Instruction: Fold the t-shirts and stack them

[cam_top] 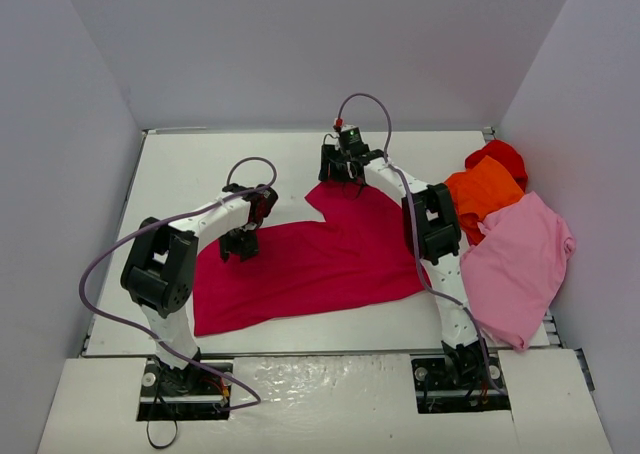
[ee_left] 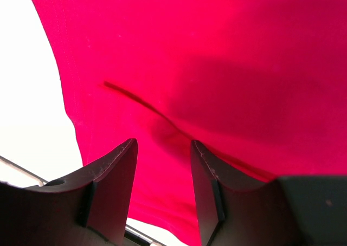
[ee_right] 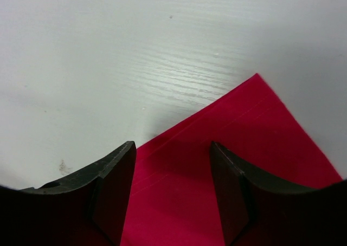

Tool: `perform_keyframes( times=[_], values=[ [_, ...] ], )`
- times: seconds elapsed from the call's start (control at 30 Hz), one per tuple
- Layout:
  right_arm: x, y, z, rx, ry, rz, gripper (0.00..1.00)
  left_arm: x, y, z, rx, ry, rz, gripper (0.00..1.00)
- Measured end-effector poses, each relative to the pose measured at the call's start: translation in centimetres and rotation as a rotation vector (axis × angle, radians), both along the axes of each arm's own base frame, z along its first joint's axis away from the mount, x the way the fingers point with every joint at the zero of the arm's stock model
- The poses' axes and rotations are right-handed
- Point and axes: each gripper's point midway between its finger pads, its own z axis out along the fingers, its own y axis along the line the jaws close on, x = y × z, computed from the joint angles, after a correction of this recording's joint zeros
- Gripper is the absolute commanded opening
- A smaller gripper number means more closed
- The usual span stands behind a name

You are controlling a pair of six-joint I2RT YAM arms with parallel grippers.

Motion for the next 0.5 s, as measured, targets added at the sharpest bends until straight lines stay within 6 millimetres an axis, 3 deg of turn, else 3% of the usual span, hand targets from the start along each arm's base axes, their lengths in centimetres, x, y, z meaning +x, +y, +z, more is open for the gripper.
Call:
perform_keyframes(
  times=[0.23,0.5],
  values=[
    [-0.6,1.4,0.4,0.037,0.012,-0.002,0.52,0.0,0.0,0.0,0.001,0.002,-0.005,0.41],
    [-0.7,1.1,0.4,0.019,0.018,-0.039,0.51,0.0,0.0,0.0,0.001,0.002,-0.005,0.40]
  ],
)
